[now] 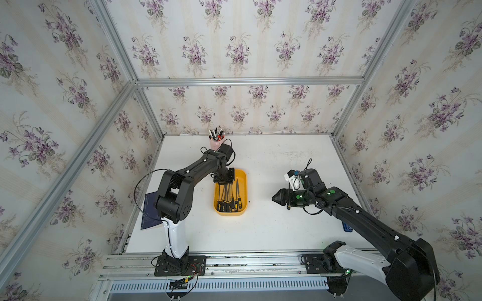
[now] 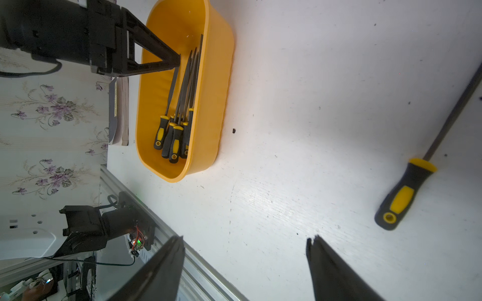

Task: Put the file tool into the storage box
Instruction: Place the file tool in the storage box, then pick up the file tool from the center of the board.

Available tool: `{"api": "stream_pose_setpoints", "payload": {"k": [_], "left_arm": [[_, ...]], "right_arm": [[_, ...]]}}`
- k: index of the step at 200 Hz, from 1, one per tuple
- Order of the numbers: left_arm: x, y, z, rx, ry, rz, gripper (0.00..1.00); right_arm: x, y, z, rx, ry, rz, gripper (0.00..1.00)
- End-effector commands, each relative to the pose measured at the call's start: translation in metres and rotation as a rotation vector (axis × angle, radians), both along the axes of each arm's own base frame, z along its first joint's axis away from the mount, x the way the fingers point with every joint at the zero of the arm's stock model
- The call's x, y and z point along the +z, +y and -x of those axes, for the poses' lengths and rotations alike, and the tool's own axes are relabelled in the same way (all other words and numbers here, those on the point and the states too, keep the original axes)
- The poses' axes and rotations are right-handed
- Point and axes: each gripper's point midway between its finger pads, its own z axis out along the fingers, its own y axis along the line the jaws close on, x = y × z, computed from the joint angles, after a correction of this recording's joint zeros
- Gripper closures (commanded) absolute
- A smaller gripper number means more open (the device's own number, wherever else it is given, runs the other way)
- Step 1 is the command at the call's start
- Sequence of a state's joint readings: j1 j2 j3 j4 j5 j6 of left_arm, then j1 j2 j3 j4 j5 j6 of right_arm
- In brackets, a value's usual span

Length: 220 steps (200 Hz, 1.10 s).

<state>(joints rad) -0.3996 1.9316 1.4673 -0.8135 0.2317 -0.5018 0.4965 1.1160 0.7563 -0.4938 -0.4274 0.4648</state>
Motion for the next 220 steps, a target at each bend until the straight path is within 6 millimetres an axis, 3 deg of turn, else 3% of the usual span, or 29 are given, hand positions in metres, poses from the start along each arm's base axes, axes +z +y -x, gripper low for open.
{"api": "stream_pose_setpoints", "payload": {"k": [1,66,114,155,189,220], "left_arm": [[0.018,-0.001,-0.004,0.004,-0.029,0.012,0.63],[0.11,-0.024,-0.018,-0.02,-0.178,0.161,0.56],[0.166,-0.053,-0.009,-0.093,-0.256,0.292,0.5],[0.18,-0.063,0.0,-0.102,-0.267,0.346,0.5],[0.174,-0.06,0.005,-0.1,-0.256,0.342,0.49],[0.167,-0.058,0.008,-0.091,-0.242,0.334,0.49]], "right_arm": [[-0.004,-0.008,-0.001,-0.026,-0.003,0.039,0.21],[-0.049,-0.063,-0.005,-0.209,0.133,0.279,0.25],[-0.077,-0.07,-0.012,-0.209,0.209,0.392,0.33],[-0.095,-0.069,-0.028,-0.196,0.222,0.442,0.37],[-0.108,-0.072,-0.038,-0.186,0.226,0.499,0.49],[-0.121,-0.079,-0.036,-0.178,0.257,0.56,0.59]]}}
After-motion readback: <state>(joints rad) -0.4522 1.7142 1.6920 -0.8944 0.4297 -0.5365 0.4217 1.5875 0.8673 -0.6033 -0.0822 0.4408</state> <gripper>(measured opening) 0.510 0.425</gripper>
